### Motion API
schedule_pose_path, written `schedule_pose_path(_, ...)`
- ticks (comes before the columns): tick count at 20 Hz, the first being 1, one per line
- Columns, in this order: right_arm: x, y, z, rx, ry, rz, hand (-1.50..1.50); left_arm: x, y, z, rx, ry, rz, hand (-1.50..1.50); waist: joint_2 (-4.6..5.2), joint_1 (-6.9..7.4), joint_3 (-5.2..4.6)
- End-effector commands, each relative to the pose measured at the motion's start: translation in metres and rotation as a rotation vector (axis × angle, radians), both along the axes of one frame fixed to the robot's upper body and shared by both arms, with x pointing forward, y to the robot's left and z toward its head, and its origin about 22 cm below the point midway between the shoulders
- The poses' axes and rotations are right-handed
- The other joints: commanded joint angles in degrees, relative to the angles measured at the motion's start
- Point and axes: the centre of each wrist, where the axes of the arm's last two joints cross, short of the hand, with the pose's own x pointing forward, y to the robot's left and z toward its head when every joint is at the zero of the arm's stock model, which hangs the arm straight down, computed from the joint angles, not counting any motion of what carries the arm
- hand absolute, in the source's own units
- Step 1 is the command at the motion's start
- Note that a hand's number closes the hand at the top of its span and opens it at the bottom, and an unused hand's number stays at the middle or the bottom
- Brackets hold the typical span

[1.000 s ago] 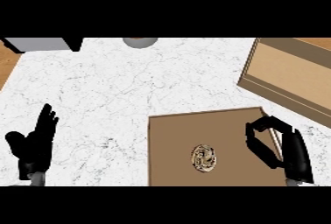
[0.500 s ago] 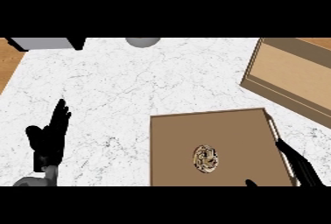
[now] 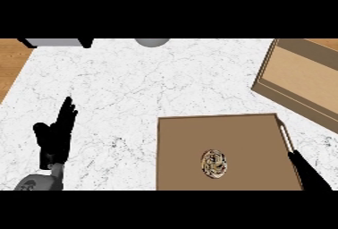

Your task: Pick the cupcake from the tray and place it in the cardboard box

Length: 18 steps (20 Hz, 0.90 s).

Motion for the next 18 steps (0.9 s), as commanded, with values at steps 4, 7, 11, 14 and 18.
schedule_pose_path(4,0.007,0.042,0.037,-0.083,0.173,-0.013,-1.5,0.005,-0.003,-0.005,-0.004,0.0,-0.02,0.0,0.04,0.88,0.09)
schedule_pose_path(7,0.021,0.063,0.039,-0.114,0.237,-0.01,-1.5,0.017,-0.001,0.004,0.007,0.01,-0.026,0.0,0.03,0.8,0.12)
schedule_pose_path(11,0.047,0.078,0.02,-0.116,0.354,-0.034,-1.5,0.011,-0.013,-0.01,0.0,0.008,-0.025,0.0,0.11,0.85,0.17)
schedule_pose_path(14,0.048,0.09,0.027,-0.115,0.371,-0.045,-1.5,0.016,-0.001,0.005,-0.002,0.0,-0.019,0.0,-0.01,0.78,0.18)
schedule_pose_path(18,0.051,0.089,0.035,-0.085,0.378,-0.038,-1.5,0.014,-0.015,0.003,0.004,-0.008,-0.022,0.0,-0.09,0.44,0.23)
